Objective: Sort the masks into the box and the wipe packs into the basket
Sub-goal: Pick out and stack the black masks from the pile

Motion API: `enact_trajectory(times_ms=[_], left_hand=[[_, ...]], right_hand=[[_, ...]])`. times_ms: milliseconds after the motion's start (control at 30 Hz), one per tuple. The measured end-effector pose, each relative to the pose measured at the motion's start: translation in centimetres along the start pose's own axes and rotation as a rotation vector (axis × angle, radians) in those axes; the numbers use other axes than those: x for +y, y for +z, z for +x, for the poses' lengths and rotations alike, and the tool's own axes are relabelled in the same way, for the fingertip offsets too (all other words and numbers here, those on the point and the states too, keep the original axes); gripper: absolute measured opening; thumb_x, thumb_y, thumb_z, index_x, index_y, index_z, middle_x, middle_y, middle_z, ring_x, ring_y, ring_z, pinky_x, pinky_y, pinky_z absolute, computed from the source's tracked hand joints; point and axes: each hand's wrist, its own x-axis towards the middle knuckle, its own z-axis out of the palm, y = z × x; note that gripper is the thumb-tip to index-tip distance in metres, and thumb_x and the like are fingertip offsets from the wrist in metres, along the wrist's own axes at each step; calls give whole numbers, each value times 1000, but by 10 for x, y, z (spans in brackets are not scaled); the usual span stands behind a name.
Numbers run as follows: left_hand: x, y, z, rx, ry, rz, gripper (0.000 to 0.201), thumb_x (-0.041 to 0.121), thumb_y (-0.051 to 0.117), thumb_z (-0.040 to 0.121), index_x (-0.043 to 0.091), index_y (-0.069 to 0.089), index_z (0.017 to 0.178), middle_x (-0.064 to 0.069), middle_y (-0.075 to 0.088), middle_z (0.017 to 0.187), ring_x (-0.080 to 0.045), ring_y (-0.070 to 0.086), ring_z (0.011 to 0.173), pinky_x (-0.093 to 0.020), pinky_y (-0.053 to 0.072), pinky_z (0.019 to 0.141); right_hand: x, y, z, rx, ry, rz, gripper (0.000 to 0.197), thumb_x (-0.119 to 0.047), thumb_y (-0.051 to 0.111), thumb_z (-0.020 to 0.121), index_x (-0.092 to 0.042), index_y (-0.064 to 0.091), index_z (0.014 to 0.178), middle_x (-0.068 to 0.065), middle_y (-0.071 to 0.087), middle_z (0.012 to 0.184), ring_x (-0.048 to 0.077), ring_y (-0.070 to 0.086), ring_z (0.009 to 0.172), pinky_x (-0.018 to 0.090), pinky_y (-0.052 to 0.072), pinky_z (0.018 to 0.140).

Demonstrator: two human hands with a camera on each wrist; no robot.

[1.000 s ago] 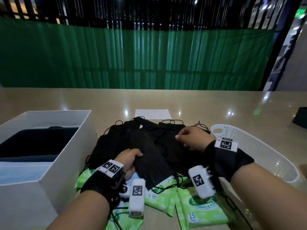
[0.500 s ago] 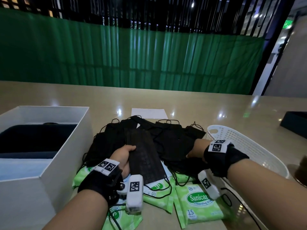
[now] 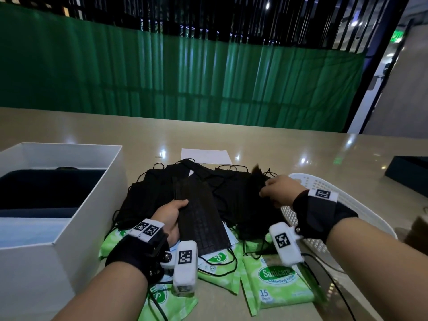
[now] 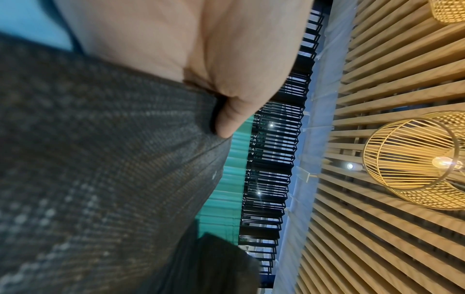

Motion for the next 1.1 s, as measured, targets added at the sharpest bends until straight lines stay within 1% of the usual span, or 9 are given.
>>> enact_trajectory(times_ms=[100, 200, 300, 433, 667, 833, 967, 1067, 1100], left_hand=[[1, 0, 0, 7, 7, -16, 33, 18, 43, 98, -1, 56, 121, -21, 65, 100, -32, 62, 87, -45, 49, 71], [1, 0, -1, 6, -3, -25, 30, 20, 42, 99, -2, 59, 109, -20, 68, 91, -32, 62, 86, -45, 49, 72], [1, 0, -1, 2, -8, -29, 32, 23, 43, 99, -3, 61, 103, -20, 69, 87, -32, 63, 87, -45, 49, 74], [1, -1, 2, 21, 15, -47, 31, 23, 45, 98, -2, 62, 107, -19, 70, 85, -31, 64, 84, -44, 50, 69], [2, 0, 1, -5, 17, -79, 39, 27, 42, 99, -2, 60, 117, -20, 66, 98, -32, 63, 87, -44, 50, 74], [2, 0, 2, -40, -2, -130, 48, 36, 38, 99, -1, 58, 122, -25, 65, 111, -35, 62, 99, -46, 49, 78], [1, -2, 6, -70, 11, -154, 56, 42, 31, 100, 0, 53, 130, -26, 58, 124, -36, 57, 112, -49, 44, 92], [1, -5, 8, -87, 2, -167, 58, 45, 29, 100, 1, 52, 131, -26, 58, 126, -37, 55, 116, -50, 42, 96], [1, -5, 9, -87, 6, -170, 58, 45, 29, 100, 2, 52, 131, -26, 57, 126, -37, 55, 117, -50, 41, 97]], right_hand=[[-12, -24, 1, 177, -98, 182, 12, -10, 60, 83, -6, 64, 73, 13, 63, 71, 27, 61, 69, 32, 50, 66], [-28, -48, -7, 276, -214, 382, 15, -12, 55, 90, -14, 61, 76, 6, 62, 72, 23, 60, 69, 30, 48, 67], [-40, -56, -18, 85, -268, 709, 18, -10, 42, 98, -13, 58, 93, 3, 62, 83, 16, 58, 71, 29, 49, 61], [-49, -40, -23, -202, -255, 976, 21, -9, 36, 100, -7, 55, 108, 14, 65, 98, 24, 63, 84, 38, 58, 69], [-47, 32, -11, -433, -116, 941, 23, -5, 36, 99, -5, 60, 101, 14, 69, 87, 22, 67, 73, 31, 58, 67], [-52, 66, -7, -530, -43, 865, 21, -6, 37, 100, -4, 58, 100, 15, 65, 96, 24, 63, 85, 35, 53, 78], [-46, 77, 1, -410, -57, 460, 17, -16, 56, 93, -1, 61, 99, 19, 68, 99, 30, 67, 87, 39, 56, 81], [-41, 75, 1, -353, -70, 327, 15, -15, 60, 91, -12, 58, 76, 6, 64, 76, 19, 60, 66, 29, 51, 61], [-39, 75, 2, -358, -66, 338, 19, -14, 58, 92, -14, 56, 73, 4, 62, 74, 17, 58, 65, 29, 51, 61]])
